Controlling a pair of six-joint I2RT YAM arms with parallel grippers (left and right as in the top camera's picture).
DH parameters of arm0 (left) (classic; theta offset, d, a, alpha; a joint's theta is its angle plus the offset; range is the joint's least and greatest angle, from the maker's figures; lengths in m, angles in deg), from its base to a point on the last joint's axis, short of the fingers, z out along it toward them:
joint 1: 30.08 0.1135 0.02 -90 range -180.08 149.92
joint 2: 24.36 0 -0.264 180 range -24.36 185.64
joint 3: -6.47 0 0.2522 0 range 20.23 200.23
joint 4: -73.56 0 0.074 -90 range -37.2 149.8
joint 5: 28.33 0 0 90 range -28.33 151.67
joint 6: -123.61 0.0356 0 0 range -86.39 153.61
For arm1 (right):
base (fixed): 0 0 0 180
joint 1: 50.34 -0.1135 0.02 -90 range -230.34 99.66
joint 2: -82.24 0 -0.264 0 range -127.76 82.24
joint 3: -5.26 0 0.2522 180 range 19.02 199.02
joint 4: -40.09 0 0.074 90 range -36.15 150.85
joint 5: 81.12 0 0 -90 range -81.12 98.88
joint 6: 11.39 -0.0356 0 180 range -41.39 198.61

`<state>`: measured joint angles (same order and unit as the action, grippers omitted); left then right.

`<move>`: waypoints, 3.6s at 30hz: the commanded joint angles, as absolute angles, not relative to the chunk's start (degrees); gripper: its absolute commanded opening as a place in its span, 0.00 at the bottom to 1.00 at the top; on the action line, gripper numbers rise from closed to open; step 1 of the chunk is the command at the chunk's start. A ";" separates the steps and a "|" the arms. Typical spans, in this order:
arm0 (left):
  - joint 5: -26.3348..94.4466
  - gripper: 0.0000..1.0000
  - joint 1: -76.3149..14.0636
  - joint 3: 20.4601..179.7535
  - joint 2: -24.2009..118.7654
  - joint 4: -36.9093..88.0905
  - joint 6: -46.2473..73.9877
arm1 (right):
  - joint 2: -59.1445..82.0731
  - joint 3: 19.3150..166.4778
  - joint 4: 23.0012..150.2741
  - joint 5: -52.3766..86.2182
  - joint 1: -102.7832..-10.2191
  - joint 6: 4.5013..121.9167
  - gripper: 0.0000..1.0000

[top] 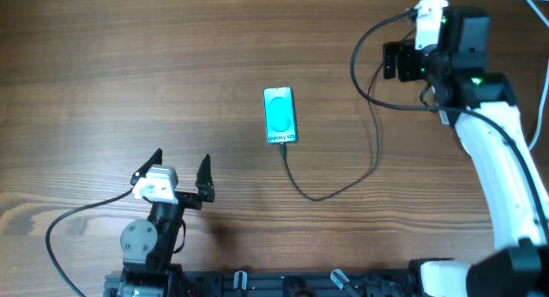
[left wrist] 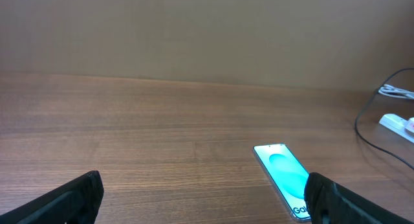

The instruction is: Plug charger to phone and switch on socket

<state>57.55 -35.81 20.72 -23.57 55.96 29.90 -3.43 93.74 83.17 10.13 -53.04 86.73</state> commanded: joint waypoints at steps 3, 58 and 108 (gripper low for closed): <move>58.14 1.00 -36.08 20.55 -24.20 55.52 30.19 | 3.54 94.52 83.09 10.16 -52.95 86.09 1.00; 58.14 1.00 -36.08 20.55 -24.20 55.55 30.19 | 15.50 75.09 84.48 10.16 -55.18 86.20 1.00; 58.14 1.00 -36.08 20.55 -24.20 55.52 30.19 | 60.83 19.32 53.49 16.25 -54.15 88.08 1.00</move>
<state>57.55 -35.81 20.72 -23.63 55.98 29.90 56.52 19.40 51.98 14.88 -56.36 87.67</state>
